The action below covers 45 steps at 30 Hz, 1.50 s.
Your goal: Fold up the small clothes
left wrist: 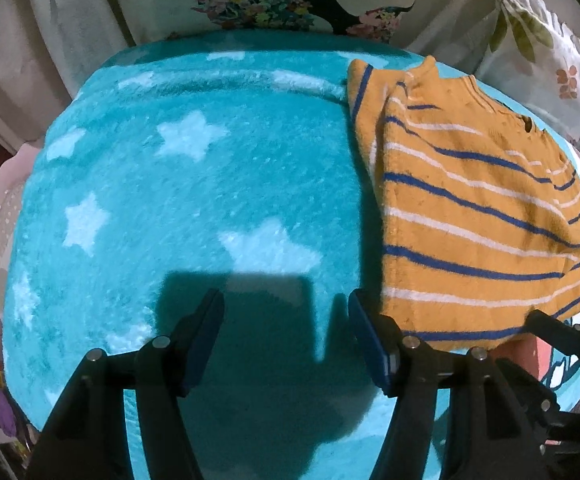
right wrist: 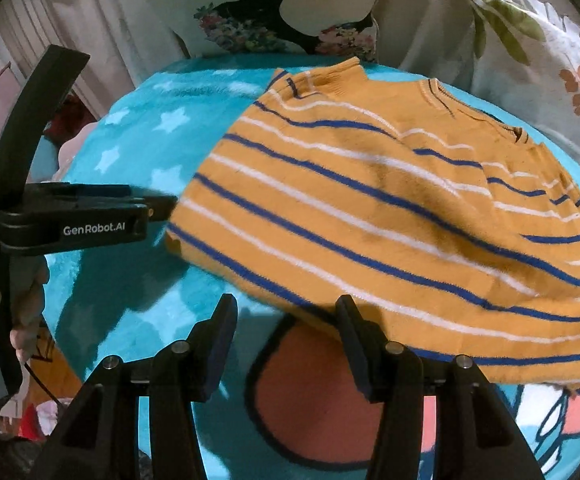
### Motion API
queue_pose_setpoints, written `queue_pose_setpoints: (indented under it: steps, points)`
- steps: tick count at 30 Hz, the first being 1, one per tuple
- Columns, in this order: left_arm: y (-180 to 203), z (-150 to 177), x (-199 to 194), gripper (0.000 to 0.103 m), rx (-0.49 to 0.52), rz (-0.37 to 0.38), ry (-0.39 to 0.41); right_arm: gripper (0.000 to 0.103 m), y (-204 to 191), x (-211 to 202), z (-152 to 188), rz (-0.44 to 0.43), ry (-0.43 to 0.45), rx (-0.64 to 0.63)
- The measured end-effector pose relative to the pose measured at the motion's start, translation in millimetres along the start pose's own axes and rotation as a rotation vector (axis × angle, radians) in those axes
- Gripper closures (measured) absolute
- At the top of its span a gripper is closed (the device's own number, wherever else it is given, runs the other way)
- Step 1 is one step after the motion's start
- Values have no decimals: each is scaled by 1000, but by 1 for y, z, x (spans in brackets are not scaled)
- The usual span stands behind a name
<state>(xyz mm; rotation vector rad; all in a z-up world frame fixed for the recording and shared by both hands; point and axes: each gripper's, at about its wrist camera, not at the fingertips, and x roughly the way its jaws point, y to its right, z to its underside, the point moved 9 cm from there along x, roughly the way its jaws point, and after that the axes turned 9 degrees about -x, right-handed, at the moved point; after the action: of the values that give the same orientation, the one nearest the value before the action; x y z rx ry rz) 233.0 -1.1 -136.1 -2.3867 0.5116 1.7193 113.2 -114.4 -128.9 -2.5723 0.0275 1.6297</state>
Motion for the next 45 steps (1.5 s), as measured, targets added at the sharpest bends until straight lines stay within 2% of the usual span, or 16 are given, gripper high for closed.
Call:
queue_pose_setpoints:
  steps: [5,10,14,16,18,20,23,27,30,35,38,42,45]
  points:
    - [-3,-1,-3,39,-1,4,8,48,16,-14,-6,26,40,65]
    - [-13,0,-8,39,-30,7,17,48,31,-20,-32,71,75,69]
    - [-26,5,-11,38,-60,1,18,48,39,-6,-57,115,84,53]
    - [-32,9,-11,38,-75,-3,18,48,43,15,-61,94,43,70]
    - [-38,12,-11,38,-90,-2,16,46,46,40,-57,81,-39,86]
    - [-43,16,-13,38,-104,2,16,45,43,35,-62,73,-21,76]
    - [-50,21,-13,37,-130,9,11,44,39,16,-74,-4,44,116]
    - [-51,25,-15,37,-146,15,11,45,53,8,-103,-1,92,146]
    - [-51,30,-20,37,-148,17,16,46,59,27,-131,22,70,126]
    - [-61,42,-29,37,-165,-4,18,46,59,83,-171,138,-30,1]
    - [-72,49,-31,37,-181,-20,15,46,55,110,-184,140,-88,-39]
    - [-84,45,-28,35,-195,-29,10,46,61,97,-192,99,-31,9]
    - [-77,28,-25,35,-179,7,13,46,67,58,-182,56,56,55]
